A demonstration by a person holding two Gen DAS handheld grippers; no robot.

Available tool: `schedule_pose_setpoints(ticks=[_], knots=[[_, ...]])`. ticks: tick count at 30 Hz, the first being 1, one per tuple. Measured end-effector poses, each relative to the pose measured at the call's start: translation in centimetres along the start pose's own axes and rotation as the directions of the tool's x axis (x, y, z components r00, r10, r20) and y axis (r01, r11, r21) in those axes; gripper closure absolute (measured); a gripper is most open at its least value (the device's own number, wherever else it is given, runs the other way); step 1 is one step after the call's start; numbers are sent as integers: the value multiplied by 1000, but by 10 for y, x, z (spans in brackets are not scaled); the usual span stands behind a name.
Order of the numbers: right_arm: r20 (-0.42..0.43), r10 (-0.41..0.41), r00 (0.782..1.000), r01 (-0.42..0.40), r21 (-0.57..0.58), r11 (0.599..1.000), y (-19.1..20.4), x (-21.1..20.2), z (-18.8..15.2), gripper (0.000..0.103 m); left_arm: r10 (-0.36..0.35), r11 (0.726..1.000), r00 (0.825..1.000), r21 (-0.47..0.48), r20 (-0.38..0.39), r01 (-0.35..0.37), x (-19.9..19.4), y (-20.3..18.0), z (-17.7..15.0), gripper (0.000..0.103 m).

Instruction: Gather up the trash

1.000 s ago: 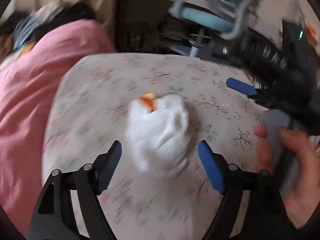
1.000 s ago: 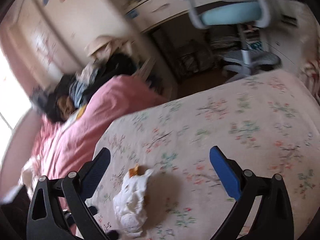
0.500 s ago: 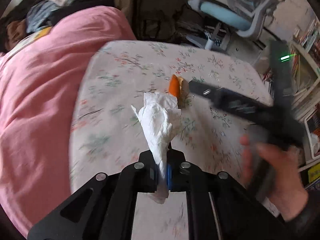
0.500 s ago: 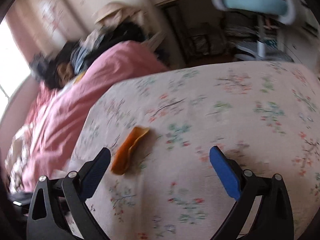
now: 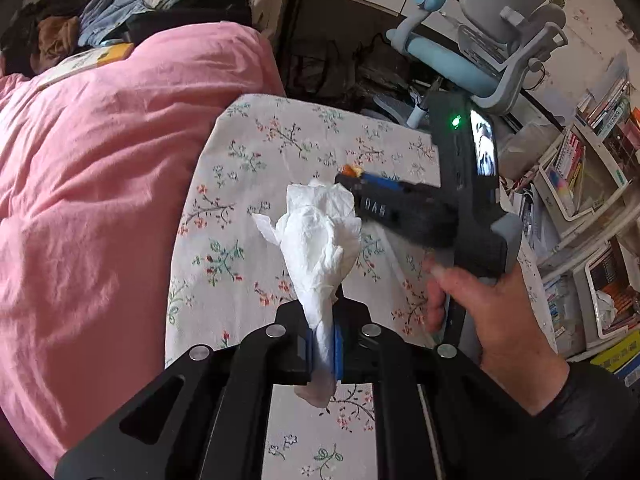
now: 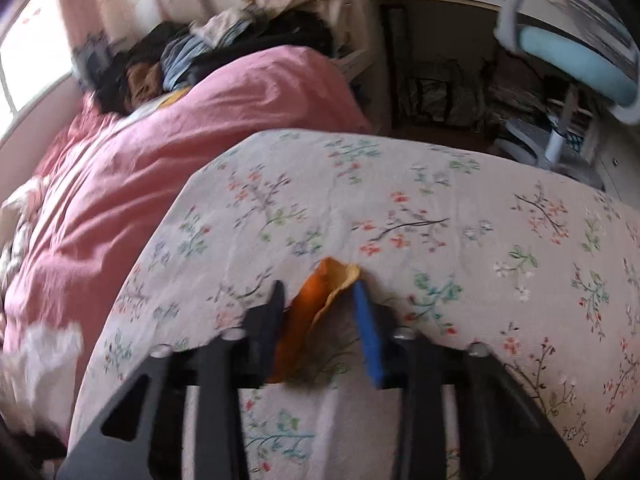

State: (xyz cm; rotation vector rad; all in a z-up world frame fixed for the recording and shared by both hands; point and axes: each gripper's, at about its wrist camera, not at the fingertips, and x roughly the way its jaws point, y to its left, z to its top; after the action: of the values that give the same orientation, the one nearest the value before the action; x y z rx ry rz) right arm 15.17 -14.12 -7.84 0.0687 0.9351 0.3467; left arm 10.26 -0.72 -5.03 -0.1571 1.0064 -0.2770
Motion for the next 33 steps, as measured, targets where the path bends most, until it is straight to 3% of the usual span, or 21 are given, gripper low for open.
schedule_pose_setpoints(ticks=[1,5,13,19,22,26,28,30,32,33], knots=[[-11,6,1000,-7,-21,1000,5,-1,-1,88,1,1000,1000,-1,3,-1,0,0,1,96],[-23,19,1000,-20,-44,999,10,-12,-8,88,23,1000,999,19,38,-23,-9,-3,3,96],[42,101,994,-104,78,992,11,-88,-49,89,25,1000,993,-8,112,-24,-44,10,-14,96],[92,138,986,-148,117,982,40,-152,-107,89,-5,1000,993,-26,115,8,-69,17,-56,96],[77,158,984,-168,136,976,61,-173,-155,89,-27,998,994,-47,109,32,-84,21,-86,96],[-18,172,985,-168,152,974,81,-177,-215,89,-48,997,996,-60,74,52,-95,17,-132,96],[-100,168,981,-149,175,973,89,-172,-249,86,-53,997,998,-58,37,55,-96,11,-159,96],[-119,140,983,-115,192,975,87,-177,-262,86,-54,998,998,-45,-25,53,-92,3,-191,96],[-49,79,996,-67,216,974,77,-196,-257,75,-60,998,994,-32,-92,57,-86,-6,-218,96],[-11,56,998,-52,227,973,74,-205,-253,59,-64,998,989,-16,-137,62,-82,-12,-231,95]])
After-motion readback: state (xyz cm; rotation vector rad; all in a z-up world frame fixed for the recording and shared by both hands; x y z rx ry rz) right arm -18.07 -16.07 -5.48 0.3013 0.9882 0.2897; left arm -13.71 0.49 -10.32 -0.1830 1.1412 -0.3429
